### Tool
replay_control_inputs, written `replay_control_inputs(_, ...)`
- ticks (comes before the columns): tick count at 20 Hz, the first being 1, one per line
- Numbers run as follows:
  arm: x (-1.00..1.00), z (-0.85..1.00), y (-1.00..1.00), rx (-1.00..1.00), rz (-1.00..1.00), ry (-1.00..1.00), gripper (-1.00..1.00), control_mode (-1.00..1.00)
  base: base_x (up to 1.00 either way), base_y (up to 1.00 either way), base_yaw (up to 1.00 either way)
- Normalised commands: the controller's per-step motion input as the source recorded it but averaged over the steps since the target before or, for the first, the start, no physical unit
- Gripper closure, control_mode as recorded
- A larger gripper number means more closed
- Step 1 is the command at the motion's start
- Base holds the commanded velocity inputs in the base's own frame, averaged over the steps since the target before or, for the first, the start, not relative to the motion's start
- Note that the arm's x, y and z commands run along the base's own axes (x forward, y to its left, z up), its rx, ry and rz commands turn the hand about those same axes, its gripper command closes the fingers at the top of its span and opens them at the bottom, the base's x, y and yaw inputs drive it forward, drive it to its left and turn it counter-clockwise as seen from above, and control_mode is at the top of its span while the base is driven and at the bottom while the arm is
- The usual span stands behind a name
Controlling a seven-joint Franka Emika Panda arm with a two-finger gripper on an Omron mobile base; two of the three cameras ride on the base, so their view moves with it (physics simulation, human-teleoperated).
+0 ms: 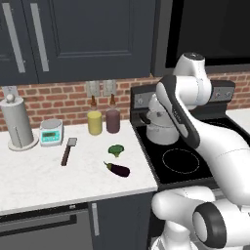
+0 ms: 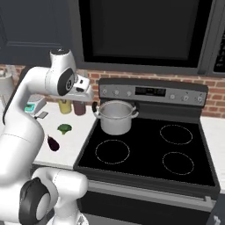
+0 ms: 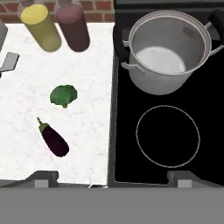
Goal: Put the eggplant and broccoli in the pot. Retrieve the spatula and lightly stir the vegetables in the pot.
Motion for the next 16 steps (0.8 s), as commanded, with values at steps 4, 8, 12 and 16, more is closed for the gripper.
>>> replay_control_inputs(4, 0.0, 0.0, 0.0, 0.0, 0.0, 0.0, -1.0, 1.0, 0.0, 0.4, 0.0)
replay_control_inputs(8, 0.0, 0.0, 0.0, 0.0, 0.0, 0.0, -1.0, 1.0, 0.05, 0.34, 0.0)
replay_control_inputs(12, 0.0, -0.19, 0.24, 0.0, 0.0, 0.04, -1.0, -1.0, 0.0, 0.0, 0.0)
replay_control_inputs(16, -0.03, -0.47, 0.42, -0.04, 0.01, 0.08, -1.0, -1.0, 0.0, 0.0, 0.0)
